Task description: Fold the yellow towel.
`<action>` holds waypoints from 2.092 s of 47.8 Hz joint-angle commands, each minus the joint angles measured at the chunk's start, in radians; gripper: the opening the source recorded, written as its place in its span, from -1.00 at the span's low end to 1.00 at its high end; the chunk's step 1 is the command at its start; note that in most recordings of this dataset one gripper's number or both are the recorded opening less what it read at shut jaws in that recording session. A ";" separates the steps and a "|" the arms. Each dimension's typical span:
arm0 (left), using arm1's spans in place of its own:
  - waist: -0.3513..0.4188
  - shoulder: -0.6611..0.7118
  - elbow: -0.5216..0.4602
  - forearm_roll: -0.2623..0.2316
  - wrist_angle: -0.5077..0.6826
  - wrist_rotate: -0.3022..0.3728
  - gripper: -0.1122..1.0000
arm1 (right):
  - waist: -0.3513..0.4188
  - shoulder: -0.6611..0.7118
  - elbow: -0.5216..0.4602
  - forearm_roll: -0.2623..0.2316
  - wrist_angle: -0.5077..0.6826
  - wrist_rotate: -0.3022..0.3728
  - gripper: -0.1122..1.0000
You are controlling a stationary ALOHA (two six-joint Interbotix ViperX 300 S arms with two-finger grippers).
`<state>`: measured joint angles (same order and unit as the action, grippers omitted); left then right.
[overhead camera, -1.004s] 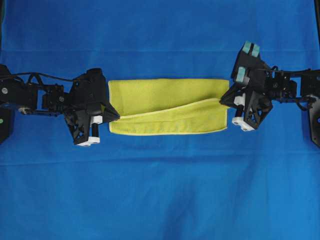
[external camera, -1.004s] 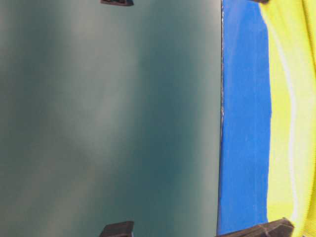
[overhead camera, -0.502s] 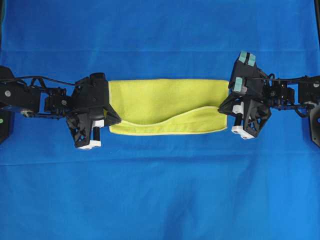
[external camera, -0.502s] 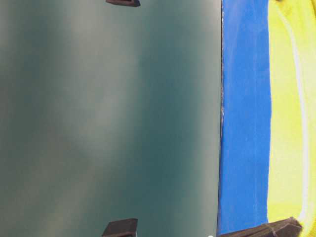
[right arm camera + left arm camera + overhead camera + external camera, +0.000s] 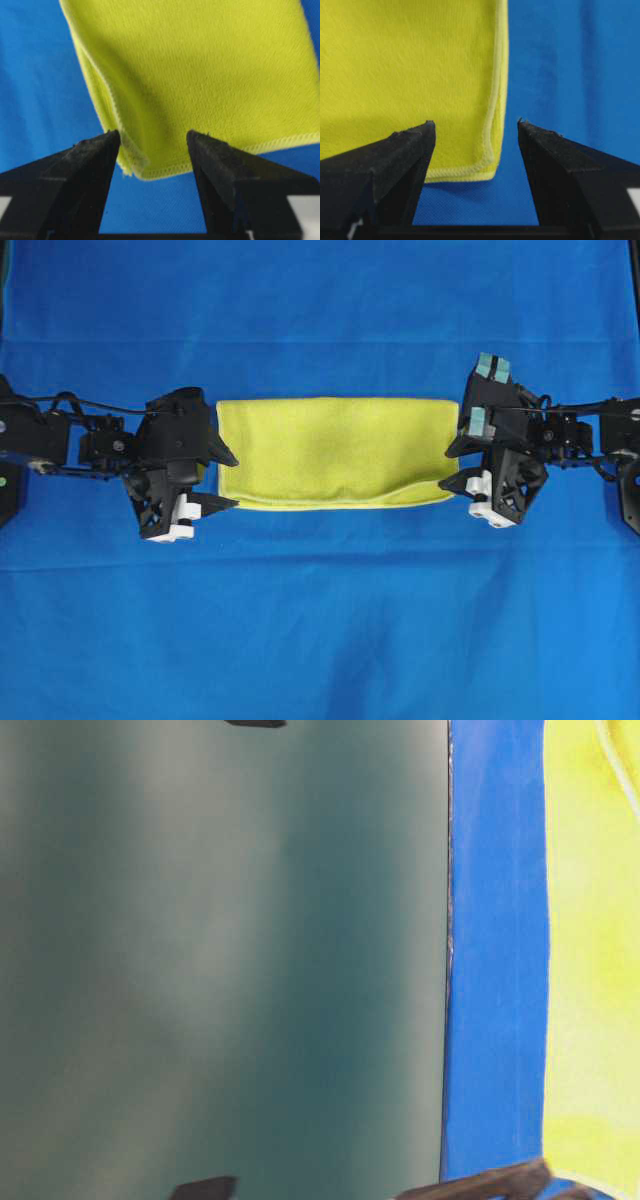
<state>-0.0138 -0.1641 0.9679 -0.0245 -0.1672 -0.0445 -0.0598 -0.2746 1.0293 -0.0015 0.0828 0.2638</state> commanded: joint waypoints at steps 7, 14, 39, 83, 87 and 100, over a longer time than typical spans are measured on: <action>0.089 -0.080 -0.005 -0.002 0.002 0.028 0.35 | -0.055 -0.112 -0.017 -0.074 0.009 -0.005 0.29; 0.170 -0.055 -0.014 -0.002 0.003 0.044 0.35 | -0.176 -0.117 -0.009 -0.097 0.012 -0.005 0.29; 0.305 0.175 -0.054 -0.002 -0.063 0.055 0.35 | -0.288 0.169 -0.072 -0.140 -0.080 -0.006 0.29; 0.299 0.235 -0.087 0.000 0.049 0.058 -0.72 | -0.267 0.245 -0.078 -0.135 -0.078 0.005 -0.74; 0.298 0.212 -0.095 0.000 0.074 0.058 -0.72 | -0.268 0.239 -0.084 -0.132 -0.074 0.008 -0.74; 0.233 -0.005 -0.155 0.000 0.284 0.051 -0.72 | -0.268 0.048 -0.137 -0.135 0.091 0.006 -0.74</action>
<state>0.2454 -0.0813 0.8468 -0.0245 0.0675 0.0077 -0.3252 -0.1503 0.9250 -0.1365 0.1319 0.2700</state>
